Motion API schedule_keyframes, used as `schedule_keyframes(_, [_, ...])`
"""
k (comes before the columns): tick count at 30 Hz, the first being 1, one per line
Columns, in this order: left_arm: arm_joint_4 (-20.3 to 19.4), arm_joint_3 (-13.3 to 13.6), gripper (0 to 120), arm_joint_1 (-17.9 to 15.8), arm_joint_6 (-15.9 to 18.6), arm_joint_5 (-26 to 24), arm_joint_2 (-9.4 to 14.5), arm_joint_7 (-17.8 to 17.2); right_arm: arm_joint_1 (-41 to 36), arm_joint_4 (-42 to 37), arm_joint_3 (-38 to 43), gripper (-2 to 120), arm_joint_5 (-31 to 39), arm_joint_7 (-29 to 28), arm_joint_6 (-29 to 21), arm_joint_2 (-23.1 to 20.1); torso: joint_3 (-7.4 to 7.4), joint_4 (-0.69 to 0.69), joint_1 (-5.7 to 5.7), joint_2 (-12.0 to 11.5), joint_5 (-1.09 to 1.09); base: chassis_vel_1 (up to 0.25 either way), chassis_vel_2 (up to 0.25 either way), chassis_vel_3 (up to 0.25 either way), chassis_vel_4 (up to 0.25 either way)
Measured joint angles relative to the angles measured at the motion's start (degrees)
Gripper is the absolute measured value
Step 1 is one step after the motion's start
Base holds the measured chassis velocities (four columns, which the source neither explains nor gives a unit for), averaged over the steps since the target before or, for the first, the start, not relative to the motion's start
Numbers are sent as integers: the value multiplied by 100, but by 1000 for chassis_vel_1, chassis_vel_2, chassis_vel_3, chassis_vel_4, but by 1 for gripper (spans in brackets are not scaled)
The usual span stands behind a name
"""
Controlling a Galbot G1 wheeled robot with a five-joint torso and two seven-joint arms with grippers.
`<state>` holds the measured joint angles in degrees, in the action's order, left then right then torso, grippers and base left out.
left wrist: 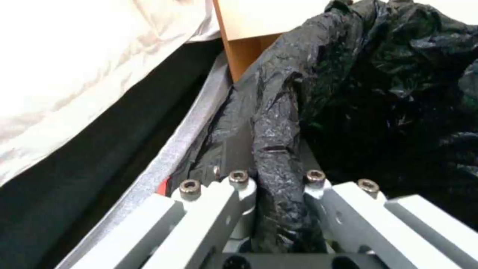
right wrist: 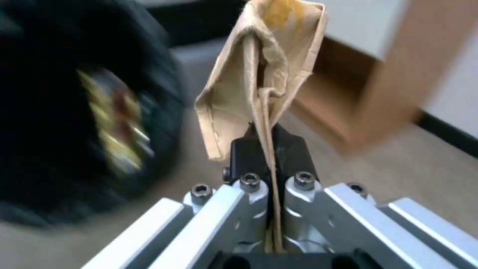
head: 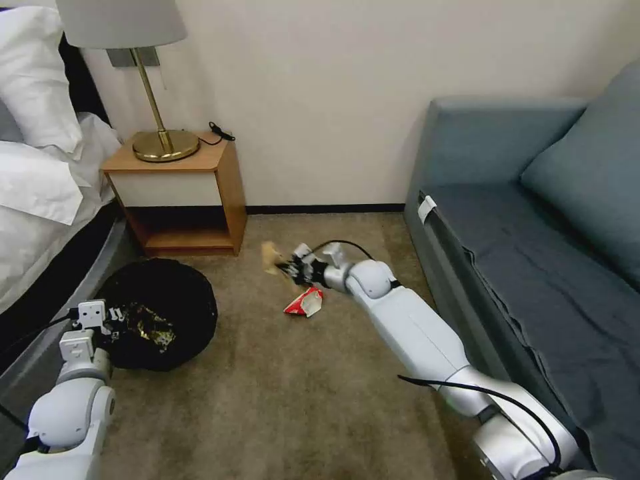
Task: Pick up the trash bin, then pick up the garbage on the floor and place it into the trash bin.
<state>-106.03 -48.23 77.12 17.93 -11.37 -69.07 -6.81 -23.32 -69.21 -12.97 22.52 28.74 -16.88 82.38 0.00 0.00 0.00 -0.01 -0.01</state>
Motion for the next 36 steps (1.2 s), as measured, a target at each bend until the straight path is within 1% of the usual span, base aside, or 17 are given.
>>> schedule_keyframes(1, [-26, 3, 4, 0, 0, -36, -6, 5, 13, -125, -124, 0, 203, -80, -33, 47, 0, 0, 0, 0, 1, 0, 0, 0, 0])
schedule_keyframes(2, [-26, 3, 4, 0, 0, -36, -6, 5, 13, -125, -124, 0, 203, -80, -33, 47, 0, 0, 0, 0, 1, 0, 0, 0, 0])
schedule_keyframes(5, [-106, 29, 4, 16, 3, -171, -37, 54, 31, -355, -557, 0, 878, -409, -23, 229, 0, 0, 0, 0, 0, 0, 0, 0, 0])
schedule_keyframes(6, [-134, 35, 4, 31, 3, -200, -44, 72, 27, -397, -720, 0, 1071, -501, 39, 285, 0, 0, 0, 0, 0, 0, 0, 0, 0])
schedule_keyframes(7, [-220, 35, 4, 69, 3, -275, -52, 91, -22, -467, -1072, 0, 1514, -721, 251, 398, 0, 0, 0, 0, 0, 0, 0, 0, 0])
schedule_keyframes(8, [-220, 35, 4, 69, 3, -275, -52, 91, -22, -467, -1072, 0, 1514, -721, 251, 398, 0, 0, 0, 0, 0, 0, 0, 0, 0])
schedule_keyframes(10, [-254, 31, 4, 84, 3, -298, -55, 105, -65, -451, -1312, 0, 1777, -847, 450, 489, 0, -1, 0, 0, 0, 0, 0, 0, 0])
schedule_keyframes(18, [-370, 18, 4, 168, 45, -318, -95, 112, -42, 52, -1683, 0, 1858, -900, 971, 906, 0, 0, 0, 0, 0, 0, 0, 0, 0])
schedule_keyframes(22, [-464, -46, 4, 236, 96, -402, -87, 126, 55, 397, -1766, 0, 1772, -946, 1104, 988, 0, 0, 0, 1, 1, 0, 0, 0, 0])
schedule_keyframes(26, [-512, -77, 4, 264, 106, -412, -112, 141, 52, 466, -1789, 0, 1712, -1033, 1114, 989, 0, -1, 0, 1, 1, 0, 0, 0, 0])
schedule_keyframes(27, [-517, -79, 4, 266, 107, -412, -119, 142, 45, 464, -1796, 3, 1702, -1045, 1114, 989, 0, -1, 0, 1, 1, 0, 0, 0, 0])
schedule_keyframes(28, [-517, -79, 4, 266, 107, -412, -119, 142, 45, 464, -1796, 3, 1702, -1045, 1114, 989, 0, -1, 0, 1, 1, 0, 0, 0, 0])
schedule_keyframes(30, [-523, -71, 4, 265, 115, -390, -162, 142, 14, 435, -1799, 14, 1685, -1082, 1113, 988, 0, 0, 0, 1, 1, 0, 0, 0, 0])
schedule_keyframes(31, [-523, -71, 4, 265, 115, -390, -162, 142, 14, 435, -1799, 14, 1685, -1082, 1113, 988, 0, 0, 0, 1, 1, 0, 0, 0, 0])
schedule_keyframes(34, [-528, -38, 4, 255, 119, -348, -220, 142, -16, 411, -1788, 25, 1655, -1106, 1111, 984, 0, -1, 0, 1, 1, 0, 0, 0, 0])
schedule_keyframes(35, [-528, -27, 4, 251, 120, -326, -241, 141, -29, 388, -1780, 32, 1629, -1112, 1109, 983, 0, -1, 0, 1, 1, 0, 0, 0, 0])
schedule_keyframes(36, [-528, -24, 4, 250, 119, -317, -250, 140, -36, 375, -1776, 36, 1623, -1114, 1108, 982, 0, -1, 0, 1, 2, 0, 0, 0, 0])
